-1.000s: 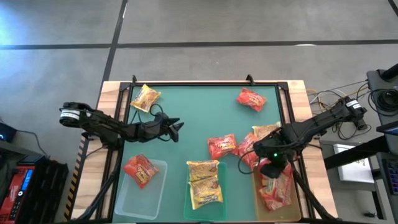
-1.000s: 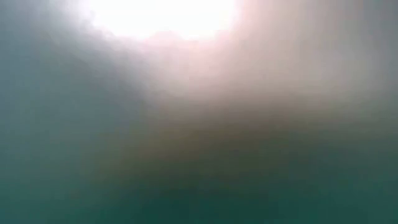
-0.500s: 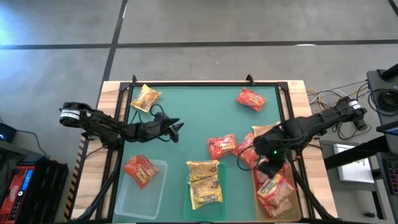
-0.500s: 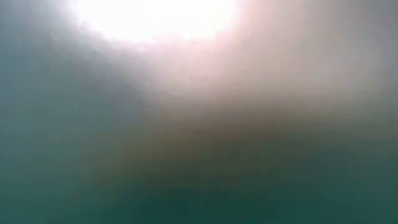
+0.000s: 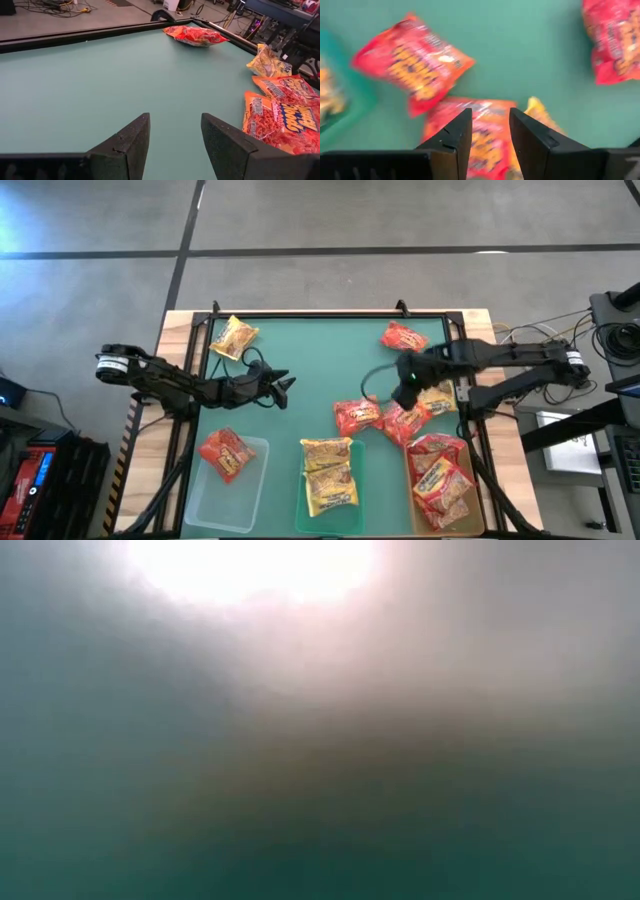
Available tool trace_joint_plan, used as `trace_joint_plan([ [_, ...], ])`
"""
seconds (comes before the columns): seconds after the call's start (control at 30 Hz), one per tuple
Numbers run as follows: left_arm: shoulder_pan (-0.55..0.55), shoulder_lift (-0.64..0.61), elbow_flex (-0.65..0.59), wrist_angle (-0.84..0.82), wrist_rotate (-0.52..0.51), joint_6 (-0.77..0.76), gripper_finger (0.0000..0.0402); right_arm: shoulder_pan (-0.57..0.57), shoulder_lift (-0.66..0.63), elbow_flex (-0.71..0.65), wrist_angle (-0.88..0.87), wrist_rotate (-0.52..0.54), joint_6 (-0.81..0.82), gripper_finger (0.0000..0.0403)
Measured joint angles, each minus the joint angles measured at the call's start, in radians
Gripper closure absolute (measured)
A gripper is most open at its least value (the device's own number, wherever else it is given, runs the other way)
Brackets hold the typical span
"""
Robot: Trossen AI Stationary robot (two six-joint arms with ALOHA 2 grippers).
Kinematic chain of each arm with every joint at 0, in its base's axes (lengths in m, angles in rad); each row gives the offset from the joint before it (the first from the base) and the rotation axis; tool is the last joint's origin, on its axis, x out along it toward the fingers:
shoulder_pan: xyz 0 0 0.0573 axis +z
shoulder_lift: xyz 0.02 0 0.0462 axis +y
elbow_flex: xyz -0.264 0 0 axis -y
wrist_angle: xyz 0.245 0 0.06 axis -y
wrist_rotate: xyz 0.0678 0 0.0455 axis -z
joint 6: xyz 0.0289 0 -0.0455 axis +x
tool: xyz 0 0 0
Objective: Sort Maruchan noodles
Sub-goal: Put the orange noodle pack into the white bin
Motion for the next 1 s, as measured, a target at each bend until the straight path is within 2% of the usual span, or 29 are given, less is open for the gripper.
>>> trace_joint_plan([
  [0.2,0.000,0.000,0.000,0.003,0.000,0.000,0.0239,-0.236,0.088,-0.094,0.054,-0.063,-0.234,0.0276],
  [0.37,0.000,0.000,0.001,0.003,0.000,0.001,0.0239,-0.346,0.190,-0.118,0.099,-0.068,-0.359,0.0269],
  [0.6,0.000,0.000,0.001,-0.003,0.000,0.012,0.0239,-0.369,0.303,-0.119,0.202,0.130,-0.474,0.0224],
  [0.77,0.000,0.000,0.001,-0.004,0.000,0.021,0.0239,-0.371,0.377,-0.118,0.226,0.261,-0.487,0.0190],
  [1.0,0.000,0.000,0.001,-0.007,0.000,0.023,0.0239,-0.412,0.483,-0.119,0.321,0.427,-0.501,0.0170],
])
